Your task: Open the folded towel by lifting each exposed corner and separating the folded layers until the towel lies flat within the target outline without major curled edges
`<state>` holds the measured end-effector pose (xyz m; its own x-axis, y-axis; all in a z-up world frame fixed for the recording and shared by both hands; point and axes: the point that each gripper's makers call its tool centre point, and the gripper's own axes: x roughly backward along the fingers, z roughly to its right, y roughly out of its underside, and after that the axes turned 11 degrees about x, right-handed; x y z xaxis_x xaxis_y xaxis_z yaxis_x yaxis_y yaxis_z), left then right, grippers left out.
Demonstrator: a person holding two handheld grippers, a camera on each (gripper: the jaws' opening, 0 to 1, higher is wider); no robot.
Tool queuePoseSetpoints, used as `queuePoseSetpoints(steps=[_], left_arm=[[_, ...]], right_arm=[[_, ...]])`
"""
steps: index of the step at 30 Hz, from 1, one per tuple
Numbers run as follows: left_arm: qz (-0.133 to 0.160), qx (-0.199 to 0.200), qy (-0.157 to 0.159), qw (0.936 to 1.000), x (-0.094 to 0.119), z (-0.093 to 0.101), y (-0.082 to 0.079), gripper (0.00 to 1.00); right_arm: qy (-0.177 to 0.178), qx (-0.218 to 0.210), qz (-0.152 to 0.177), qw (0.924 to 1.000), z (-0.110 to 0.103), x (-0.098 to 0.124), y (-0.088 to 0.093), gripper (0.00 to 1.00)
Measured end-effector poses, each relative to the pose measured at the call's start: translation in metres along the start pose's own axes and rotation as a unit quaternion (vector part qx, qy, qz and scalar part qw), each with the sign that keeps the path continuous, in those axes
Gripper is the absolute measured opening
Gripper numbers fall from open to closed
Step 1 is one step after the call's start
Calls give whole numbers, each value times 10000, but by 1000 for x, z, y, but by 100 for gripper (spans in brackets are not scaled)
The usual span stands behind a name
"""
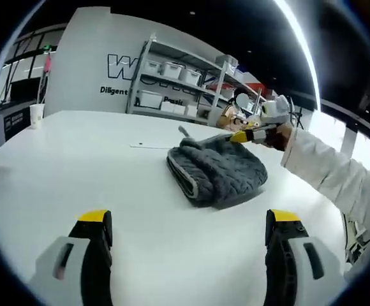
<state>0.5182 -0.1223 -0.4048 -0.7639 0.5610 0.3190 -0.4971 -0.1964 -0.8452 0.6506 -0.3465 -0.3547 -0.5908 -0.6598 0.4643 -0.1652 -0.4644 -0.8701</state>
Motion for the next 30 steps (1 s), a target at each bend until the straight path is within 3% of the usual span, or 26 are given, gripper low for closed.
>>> queuePoseSetpoints(steps=[5,10,20,24,25,30], left_arm=[[48,27,7,10000,2,0,-1,99],[43,15,1,10000,3,-1,-1,99],[159,114,21,9998,8,-4,-5,99],[203,156,15,9997,10,-6,-6,99],[221,170,13,9996,11,-7,-6,99],[267,218,-10,9994,13,-11,-9,99]], right_arm=[[10,530,379,9979,-19,18,-26,0],[87,1162,472,9921,-36,34,-38,0],[317,2145,540,9747,-73,62,-38,0],[247,2426,643,9677,-94,75,-36,0],[253,2608,680,9627,-100,79,-36,0],[220,2982,698,9517,-121,92,-27,0]])
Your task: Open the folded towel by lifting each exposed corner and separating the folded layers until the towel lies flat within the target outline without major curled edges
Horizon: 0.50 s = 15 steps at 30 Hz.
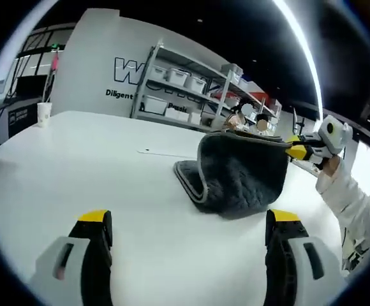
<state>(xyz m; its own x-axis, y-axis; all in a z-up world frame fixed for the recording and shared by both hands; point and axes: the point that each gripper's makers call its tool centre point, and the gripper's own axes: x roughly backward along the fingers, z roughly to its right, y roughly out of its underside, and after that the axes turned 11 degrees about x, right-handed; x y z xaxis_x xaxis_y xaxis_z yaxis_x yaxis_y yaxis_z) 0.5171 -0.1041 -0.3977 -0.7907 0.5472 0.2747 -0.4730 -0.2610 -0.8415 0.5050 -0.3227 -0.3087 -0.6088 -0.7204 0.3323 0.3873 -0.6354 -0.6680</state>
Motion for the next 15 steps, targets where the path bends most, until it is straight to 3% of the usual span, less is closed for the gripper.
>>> queuePoseSetpoints(steps=[8,15], left_arm=[[23,2,12,10000,4,-3,-2,99],[79,26,-235,9997,13,-20,-7,99]], right_arm=[[-60,179,92,9998,-22,15,-8,0],[-302,469,213,9982,-51,25,-16,0]])
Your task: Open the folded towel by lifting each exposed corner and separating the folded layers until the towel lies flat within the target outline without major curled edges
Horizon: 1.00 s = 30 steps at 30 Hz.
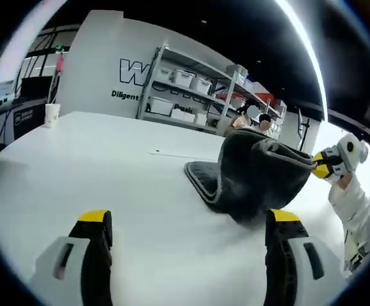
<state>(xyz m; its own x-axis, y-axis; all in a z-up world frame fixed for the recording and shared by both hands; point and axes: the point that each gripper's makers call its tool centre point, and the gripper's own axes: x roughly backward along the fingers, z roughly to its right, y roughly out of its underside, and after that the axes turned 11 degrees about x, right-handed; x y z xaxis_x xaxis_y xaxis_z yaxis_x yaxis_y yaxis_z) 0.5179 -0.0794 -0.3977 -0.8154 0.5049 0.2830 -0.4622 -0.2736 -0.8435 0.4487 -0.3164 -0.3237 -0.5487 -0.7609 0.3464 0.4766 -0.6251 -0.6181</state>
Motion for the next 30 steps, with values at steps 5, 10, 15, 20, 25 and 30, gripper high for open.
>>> queuePoseSetpoints(steps=[5,10,15,20,25,30], left_arm=[[74,90,-39,9999,2,-4,-3,99],[58,84,-70,9999,2,-5,-2,99],[37,84,-107,9999,1,-7,-1,99],[72,136,-181,9997,5,-13,-2,99],[111,176,-263,9994,8,-17,-2,99],[94,167,-259,9995,7,-16,-1,99]], right_arm=[[-88,21,69,9999,-17,9,-4,0],[-292,163,144,9993,-40,16,-10,0],[-447,160,93,9988,-60,21,-8,0],[-839,225,-78,9962,-90,23,0,0],[-1079,181,-196,9938,-109,26,7,0],[-1258,130,-335,9914,-123,27,16,2]])
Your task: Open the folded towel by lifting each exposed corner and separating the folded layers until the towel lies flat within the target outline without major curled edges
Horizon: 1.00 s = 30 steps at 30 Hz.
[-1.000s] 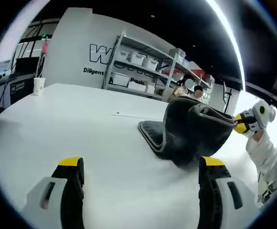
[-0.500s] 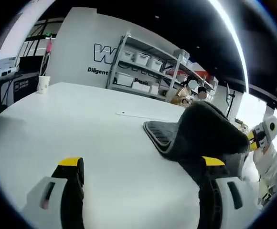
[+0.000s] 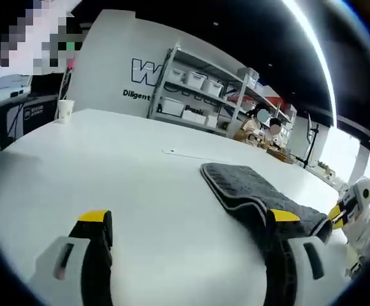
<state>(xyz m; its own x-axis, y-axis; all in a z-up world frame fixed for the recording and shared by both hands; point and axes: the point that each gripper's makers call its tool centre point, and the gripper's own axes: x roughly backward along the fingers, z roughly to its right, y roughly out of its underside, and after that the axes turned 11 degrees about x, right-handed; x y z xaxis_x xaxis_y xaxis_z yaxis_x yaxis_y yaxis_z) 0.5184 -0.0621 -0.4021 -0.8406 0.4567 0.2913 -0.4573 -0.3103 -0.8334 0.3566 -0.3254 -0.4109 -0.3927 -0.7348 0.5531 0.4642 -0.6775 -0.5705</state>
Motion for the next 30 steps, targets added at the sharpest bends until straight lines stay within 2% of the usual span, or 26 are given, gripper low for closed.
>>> queuePoseSetpoints(steps=[2,4,6,10,12,15,17,22,25,27,28,30], left_arm=[[-18,-1,6,10000,0,1,1,99],[-32,-7,7,10000,0,1,2,99],[-38,-17,10,10000,-1,1,2,99],[-42,-10,3,10000,-1,1,2,99],[-41,-11,9,10000,-1,1,2,98],[-44,-23,26,10000,-1,3,2,98],[-58,-29,31,10000,-1,3,2,99],[-72,-25,37,10000,-1,3,3,98],[-76,-32,30,10000,-1,3,2,99],[-67,-51,3,10000,-1,2,1,99],[-63,-58,0,10000,-1,2,1,99],[-69,-48,14,10000,0,2,1,99]], right_arm=[[-229,-135,-77,9996,-9,-1,5,5],[-258,-224,-84,9994,-12,0,5,10],[-296,-469,42,9985,-15,7,-1,13],[227,-647,73,9976,2,29,-11,15],[684,-545,-84,9961,21,34,-20,15],[932,-288,-324,9947,34,27,-37,15],[936,-288,-302,9947,36,17,-51,18],[1079,106,-660,9919,42,-20,-73,18],[988,-157,-731,9923,39,-51,-83,19],[904,-510,-634,9926,35,-68,-90,19],[891,-523,-598,9928,35,-80,-93,18],[867,-535,-813,9915,35,-97,-86,15]])
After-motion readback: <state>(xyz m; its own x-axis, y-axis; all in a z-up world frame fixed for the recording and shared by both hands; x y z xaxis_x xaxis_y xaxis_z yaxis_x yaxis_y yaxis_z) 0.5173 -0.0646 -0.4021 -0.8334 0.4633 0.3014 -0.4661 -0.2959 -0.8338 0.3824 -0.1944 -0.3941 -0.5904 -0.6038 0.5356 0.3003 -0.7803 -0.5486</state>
